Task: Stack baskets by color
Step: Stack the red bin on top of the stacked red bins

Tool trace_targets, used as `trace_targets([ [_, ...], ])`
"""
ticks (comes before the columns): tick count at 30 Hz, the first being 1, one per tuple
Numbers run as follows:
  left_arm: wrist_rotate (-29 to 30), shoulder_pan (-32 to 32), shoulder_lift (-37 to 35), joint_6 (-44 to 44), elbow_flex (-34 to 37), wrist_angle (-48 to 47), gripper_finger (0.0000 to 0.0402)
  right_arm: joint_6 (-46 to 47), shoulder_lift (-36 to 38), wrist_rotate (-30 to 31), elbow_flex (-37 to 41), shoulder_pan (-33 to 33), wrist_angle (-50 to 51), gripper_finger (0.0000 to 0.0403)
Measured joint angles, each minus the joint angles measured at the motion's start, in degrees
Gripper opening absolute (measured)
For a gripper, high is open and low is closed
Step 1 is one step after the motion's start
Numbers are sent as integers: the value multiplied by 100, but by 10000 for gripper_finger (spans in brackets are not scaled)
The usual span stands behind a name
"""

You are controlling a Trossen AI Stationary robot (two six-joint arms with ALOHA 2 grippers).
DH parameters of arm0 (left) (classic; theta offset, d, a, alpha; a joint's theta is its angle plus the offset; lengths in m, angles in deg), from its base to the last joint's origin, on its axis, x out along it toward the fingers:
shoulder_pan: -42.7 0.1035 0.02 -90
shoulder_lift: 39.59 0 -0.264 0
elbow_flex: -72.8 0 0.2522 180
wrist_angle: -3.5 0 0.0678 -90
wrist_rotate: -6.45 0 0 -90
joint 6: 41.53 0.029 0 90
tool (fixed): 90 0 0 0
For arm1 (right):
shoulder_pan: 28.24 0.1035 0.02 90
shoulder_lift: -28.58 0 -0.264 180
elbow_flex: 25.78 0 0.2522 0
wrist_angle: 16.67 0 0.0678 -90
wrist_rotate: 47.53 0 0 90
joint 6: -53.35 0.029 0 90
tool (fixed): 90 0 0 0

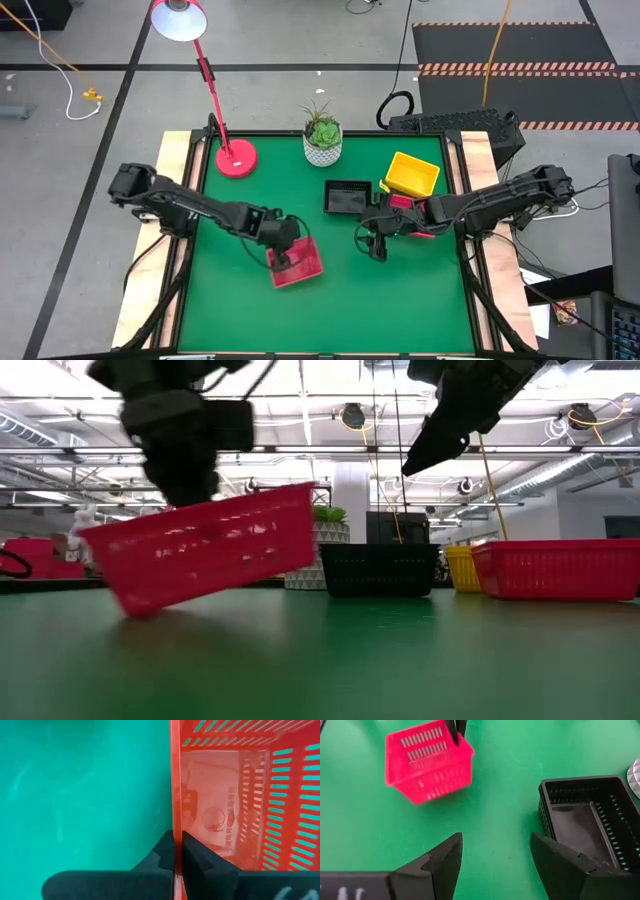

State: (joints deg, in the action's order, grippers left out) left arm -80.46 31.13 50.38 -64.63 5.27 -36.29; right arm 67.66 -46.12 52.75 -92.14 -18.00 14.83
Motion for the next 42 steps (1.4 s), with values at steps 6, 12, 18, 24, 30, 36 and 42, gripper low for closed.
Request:
trace_targets([
  [6,-190,191,854,55,-920,-167,21,-48,0,-2,0,0,-33,226],
  [12,-145,303,1241,531,-1905,-548,70,-46,2,-7,0,0,0,226],
  [18,-145,331,1185,798,-2478,-1143,138,-6,2,-302,0,27,46,226],
  [24,992,38,342,875,-1904,-1405,168,44,0,-298,0,330,-193,226],
  [30,1401,-239,-1199,571,44,1004,160,-339,-168,-280,0,778,-1233,226],
  [36,1621,-523,-2137,433,1716,3211,145,-472,-970,-308,-476,1006,-1467,226],
  [42,2056,-757,-2329,302,2484,4014,138,-351,-2206,-493,-1774,1175,-429,226],
])
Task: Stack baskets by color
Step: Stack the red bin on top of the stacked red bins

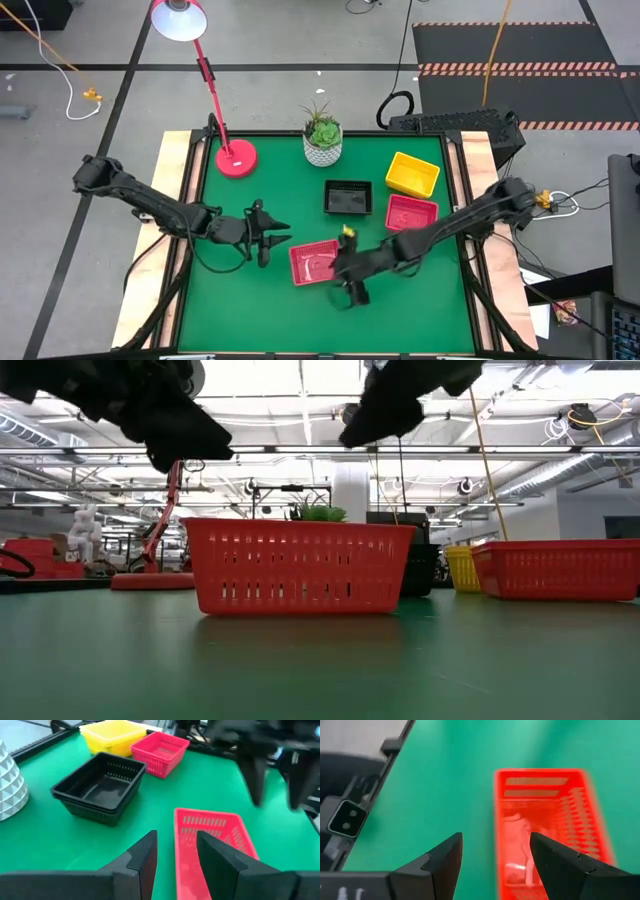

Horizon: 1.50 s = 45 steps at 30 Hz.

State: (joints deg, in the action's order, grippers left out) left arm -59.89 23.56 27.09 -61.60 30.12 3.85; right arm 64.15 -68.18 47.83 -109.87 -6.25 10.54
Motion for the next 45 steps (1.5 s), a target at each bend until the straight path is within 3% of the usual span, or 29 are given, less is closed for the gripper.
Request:
trace_targets([
  [5,190,-88,4,3,169,282,138,31,-936,-80,-1138,77,1416,226],
  [8,330,-174,4,94,173,345,138,91,-1217,53,-1393,70,1864,226],
  [17,867,-429,4,379,175,724,138,223,-1676,232,-1400,-74,1783,216],
  [21,877,-496,4,400,177,755,138,47,-2034,199,-1376,-102,1545,154],
  [26,881,-589,-47,499,177,722,138,58,-2177,73,-1383,-148,1557,20],
  [32,894,-613,-52,536,179,717,138,288,-1446,532,-1355,-225,2686,3],
  [41,893,-616,-52,535,179,700,138,1294,166,1413,-1360,-290,5770,1],
  [45,891,-635,-52,534,179,697,138,1770,796,1400,-882,-301,6367,1],
])
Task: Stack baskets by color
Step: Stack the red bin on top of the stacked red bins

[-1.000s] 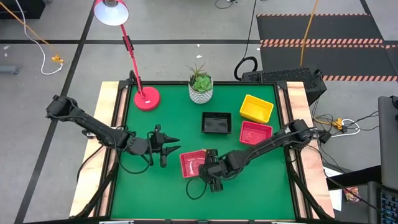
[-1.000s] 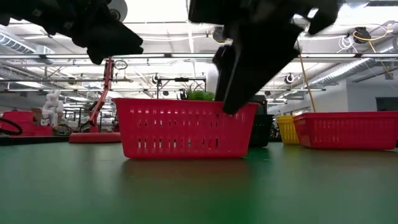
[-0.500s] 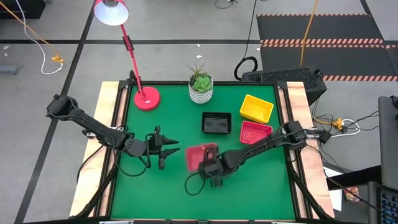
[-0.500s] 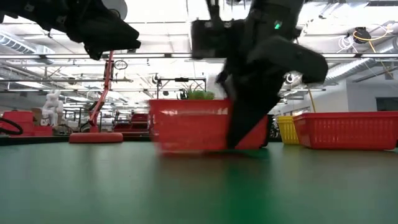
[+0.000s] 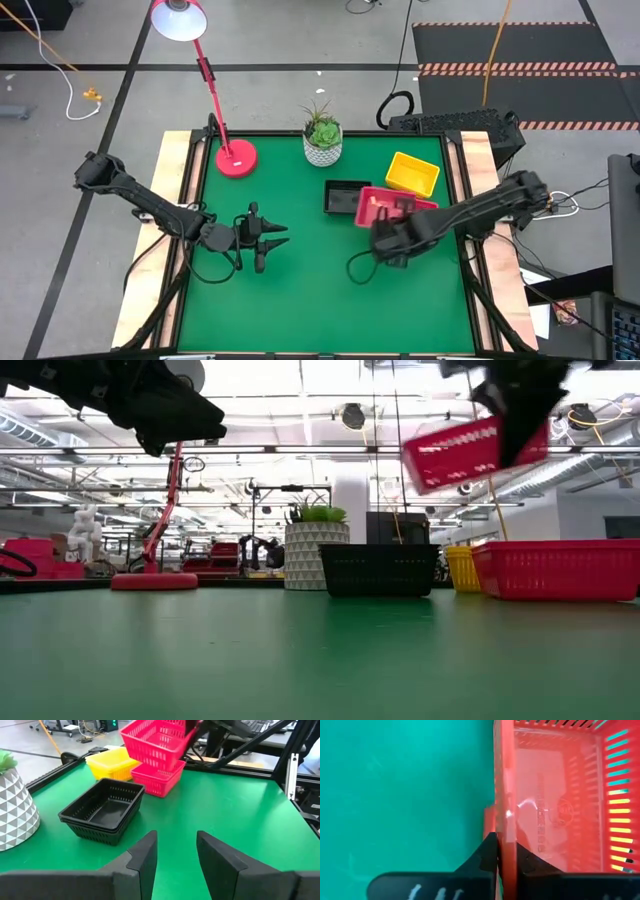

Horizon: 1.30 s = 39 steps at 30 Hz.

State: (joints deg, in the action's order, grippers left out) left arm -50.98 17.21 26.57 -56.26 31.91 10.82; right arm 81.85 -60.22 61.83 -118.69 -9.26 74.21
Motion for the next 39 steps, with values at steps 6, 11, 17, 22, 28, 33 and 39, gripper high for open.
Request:
trace_targets([
  [6,-4,-31,0,3,0,0,138,794,1179,-7,1519,-32,-278,1],
  [11,-4,-31,0,1,0,0,138,1070,1936,-288,2780,-100,-1161,0],
  [17,-4,-20,0,64,0,0,138,1120,2240,-543,3713,-241,-1847,0],
  [22,-4,-20,0,60,0,2,138,932,2289,-768,3792,-254,-2251,23],
  [28,-4,-13,0,58,0,0,138,871,2429,-761,3703,-254,-2605,87],
  [33,-4,-13,0,49,0,-9,138,936,2548,-770,3701,-254,-2766,142],
  [39,-7,-11,0,30,-2,-35,138,1135,2593,-1112,3701,-256,-2755,188],
])
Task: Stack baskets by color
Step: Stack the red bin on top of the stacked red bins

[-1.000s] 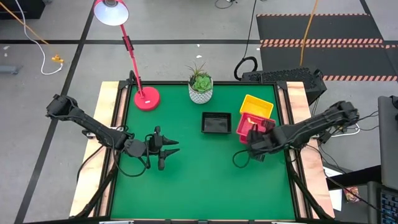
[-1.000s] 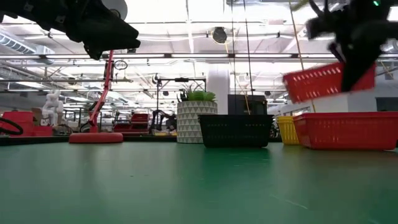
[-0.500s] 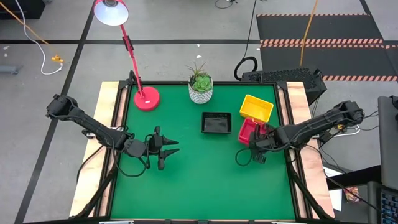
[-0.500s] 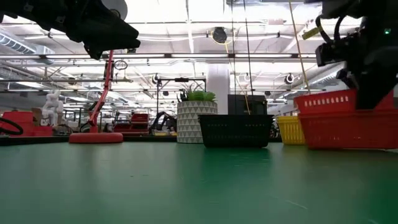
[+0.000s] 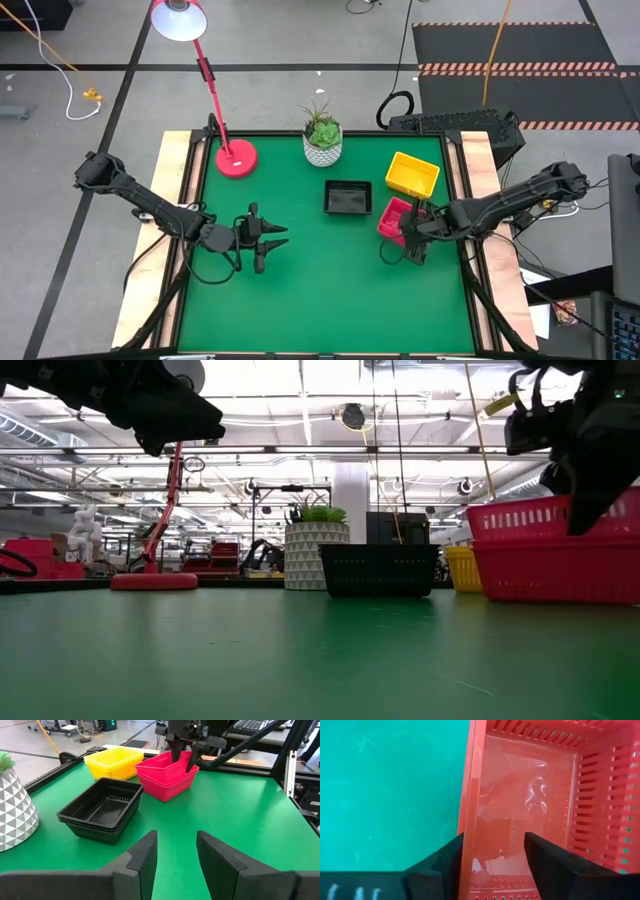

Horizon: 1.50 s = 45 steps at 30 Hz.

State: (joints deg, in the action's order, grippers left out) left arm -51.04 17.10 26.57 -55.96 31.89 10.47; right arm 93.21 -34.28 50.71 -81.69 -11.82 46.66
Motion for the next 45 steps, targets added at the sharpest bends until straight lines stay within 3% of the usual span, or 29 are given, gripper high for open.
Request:
trace_targets([
  [8,0,2,0,-26,0,-2,138,-24,281,-132,-76,-148,195,210],
  [15,0,35,0,-44,0,0,138,-63,431,152,-478,-352,316,210],
  [24,0,46,4,-140,0,-140,138,-4,-405,190,-268,-205,36,210],
  [29,0,46,4,-155,0,-142,138,-182,-926,-86,-245,-168,9,210],
  [39,0,57,4,-151,0,-169,138,-245,-403,201,-499,-171,7,210],
  [45,0,57,4,-195,0,-168,138,-39,-526,211,-285,-92,-55,210],
])
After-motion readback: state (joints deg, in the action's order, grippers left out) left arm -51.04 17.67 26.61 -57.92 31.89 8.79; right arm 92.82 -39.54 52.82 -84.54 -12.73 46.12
